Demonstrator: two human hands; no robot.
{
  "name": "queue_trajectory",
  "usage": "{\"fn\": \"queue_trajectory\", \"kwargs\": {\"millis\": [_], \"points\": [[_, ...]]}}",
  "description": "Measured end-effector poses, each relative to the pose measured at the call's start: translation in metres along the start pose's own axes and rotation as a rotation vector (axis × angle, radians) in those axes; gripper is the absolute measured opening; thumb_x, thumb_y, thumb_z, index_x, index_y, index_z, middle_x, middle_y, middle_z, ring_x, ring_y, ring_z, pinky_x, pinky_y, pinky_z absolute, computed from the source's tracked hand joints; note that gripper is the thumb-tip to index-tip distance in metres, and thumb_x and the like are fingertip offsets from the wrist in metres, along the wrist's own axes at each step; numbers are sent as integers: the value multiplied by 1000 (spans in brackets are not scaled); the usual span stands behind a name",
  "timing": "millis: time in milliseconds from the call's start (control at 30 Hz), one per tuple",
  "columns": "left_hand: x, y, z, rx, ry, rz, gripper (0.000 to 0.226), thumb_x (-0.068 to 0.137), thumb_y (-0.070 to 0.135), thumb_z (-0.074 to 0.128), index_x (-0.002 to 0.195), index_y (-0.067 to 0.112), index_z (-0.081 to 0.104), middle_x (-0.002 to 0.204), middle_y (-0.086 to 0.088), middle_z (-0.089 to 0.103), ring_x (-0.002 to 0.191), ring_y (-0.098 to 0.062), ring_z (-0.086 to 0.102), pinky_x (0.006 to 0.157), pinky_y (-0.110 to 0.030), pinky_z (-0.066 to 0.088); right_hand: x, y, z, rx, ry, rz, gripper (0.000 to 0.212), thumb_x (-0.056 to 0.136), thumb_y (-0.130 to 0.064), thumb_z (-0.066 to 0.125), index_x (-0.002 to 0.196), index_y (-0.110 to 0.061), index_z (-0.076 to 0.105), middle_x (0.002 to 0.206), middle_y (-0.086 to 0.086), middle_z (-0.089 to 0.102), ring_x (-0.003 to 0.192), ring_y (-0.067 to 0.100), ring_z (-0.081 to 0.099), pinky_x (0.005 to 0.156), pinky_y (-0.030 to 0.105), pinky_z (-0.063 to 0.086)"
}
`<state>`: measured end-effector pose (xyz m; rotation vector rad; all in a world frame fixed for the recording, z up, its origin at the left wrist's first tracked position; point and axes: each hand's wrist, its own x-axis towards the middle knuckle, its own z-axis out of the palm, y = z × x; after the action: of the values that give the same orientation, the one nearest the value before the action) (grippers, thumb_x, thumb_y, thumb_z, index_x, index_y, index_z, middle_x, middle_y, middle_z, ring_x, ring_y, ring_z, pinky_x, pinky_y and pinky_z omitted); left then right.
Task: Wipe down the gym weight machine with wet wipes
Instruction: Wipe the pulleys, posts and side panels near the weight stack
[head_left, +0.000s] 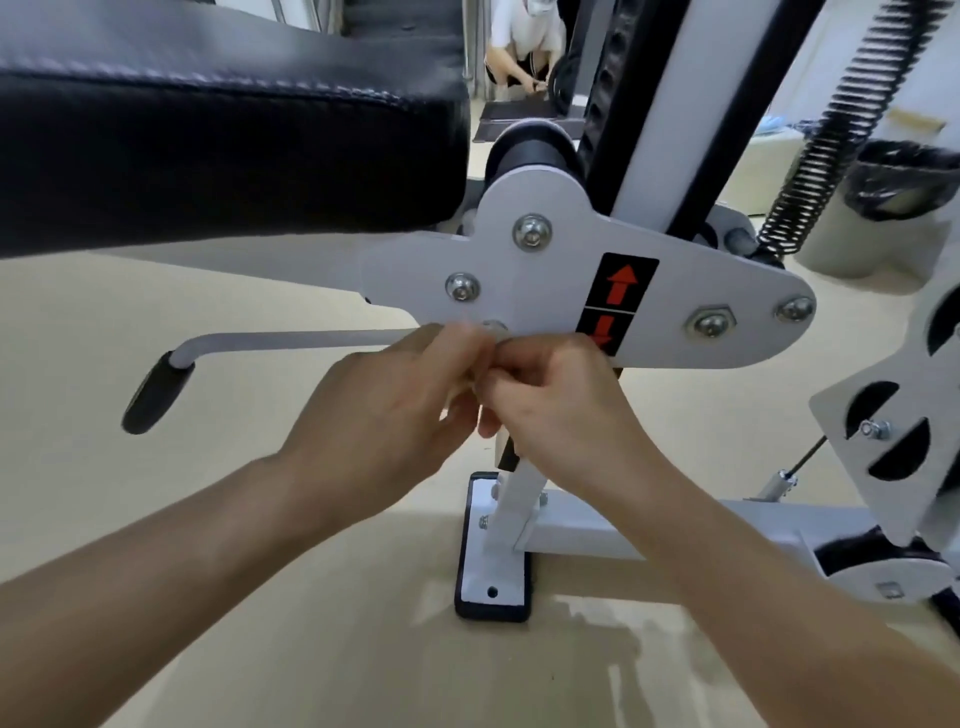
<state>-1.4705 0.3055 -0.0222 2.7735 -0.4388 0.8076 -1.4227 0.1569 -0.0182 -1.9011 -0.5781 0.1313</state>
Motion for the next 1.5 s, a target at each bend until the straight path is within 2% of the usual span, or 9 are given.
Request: {"fn": "queue_trajectory", "kwargs": {"millis": [133, 367, 500, 767, 933, 1167, 1300, 1367, 1500], "points": [[2, -14, 7, 143, 21, 136, 15, 78, 14, 56, 88, 22, 48, 79, 2, 57, 55, -27, 52, 37, -33, 40, 3, -1, -6, 169, -55, 186, 32, 84, -8, 60, 56, -18, 68, 61, 3, 69, 48, 8, 50, 47, 17, 39], [5, -10, 26, 245, 7, 261, 42, 60, -3, 78, 94, 11, 58, 71, -3, 58, 41, -26, 42, 33, -22, 25, -20, 14, -2, 490, 173, 261, 16, 86, 2, 58, 88, 0, 73, 91, 21, 71, 82, 24, 68, 75, 25, 56], [-13, -14, 42, 88, -32, 157, 34, 69, 3, 73, 99, 16, 64, 74, 2, 65, 53, -23, 55, 37, -27, 37, -24, 15, 17, 827, 272, 396, 20, 85, 12, 56, 91, 2, 72, 94, 15, 75, 89, 25, 72, 74, 25, 57], [-21, -7, 24, -518, 325, -376, 19, 92, 18, 58, 103, 27, 70, 95, 16, 70, 80, -4, 62, 75, -20, 51, -14, -20, 35, 426, 207, 201, 22, 89, 5, 55, 86, -4, 75, 89, 12, 75, 90, 27, 73, 88, 36, 57], [-17, -9, 7, -478, 465, -288, 32, 89, 17, 57, 119, 19, 64, 103, 8, 62, 89, -7, 57, 75, -34, 55, -1, -56, 33, 300, 225, 12, 28, 89, 9, 53, 85, -7, 76, 83, 8, 76, 84, 21, 74, 81, 29, 59], [-27, -24, -7, -146, 364, -355, 55, 85, 15, 48, 140, 12, 48, 117, -6, 55, 92, -20, 58, 66, -35, 56, 16, -61, 54, 473, 173, 50, 18, 91, 5, 57, 91, 0, 74, 88, 15, 75, 89, 24, 73, 82, 33, 59], [-23, 2, 0, 42, 240, -201, 63, 79, 10, 33, 140, -4, 45, 126, -20, 52, 109, -31, 46, 90, -34, 42, -4, -48, 24, 526, 232, 81, 21, 91, -1, 58, 89, -8, 78, 89, 11, 76, 90, 24, 73, 86, 38, 57], [-21, 4, 0, 76, 219, -154, 63, 76, 5, 38, 138, -6, 47, 126, -22, 52, 110, -32, 43, 97, -36, 35, -6, -45, 19, 508, 228, 63, 22, 92, 0, 57, 90, -8, 78, 88, 9, 76, 88, 23, 74, 86, 38, 57], [-20, -9, -14, 93, 320, -310, 70, 70, -5, 64, 138, -3, 47, 127, -21, 49, 108, -32, 48, 80, -38, 49, 18, -63, 38, 409, 103, -34, 25, 92, 1, 55, 81, -7, 76, 81, 6, 76, 85, 20, 74, 82, 35, 60]]}}
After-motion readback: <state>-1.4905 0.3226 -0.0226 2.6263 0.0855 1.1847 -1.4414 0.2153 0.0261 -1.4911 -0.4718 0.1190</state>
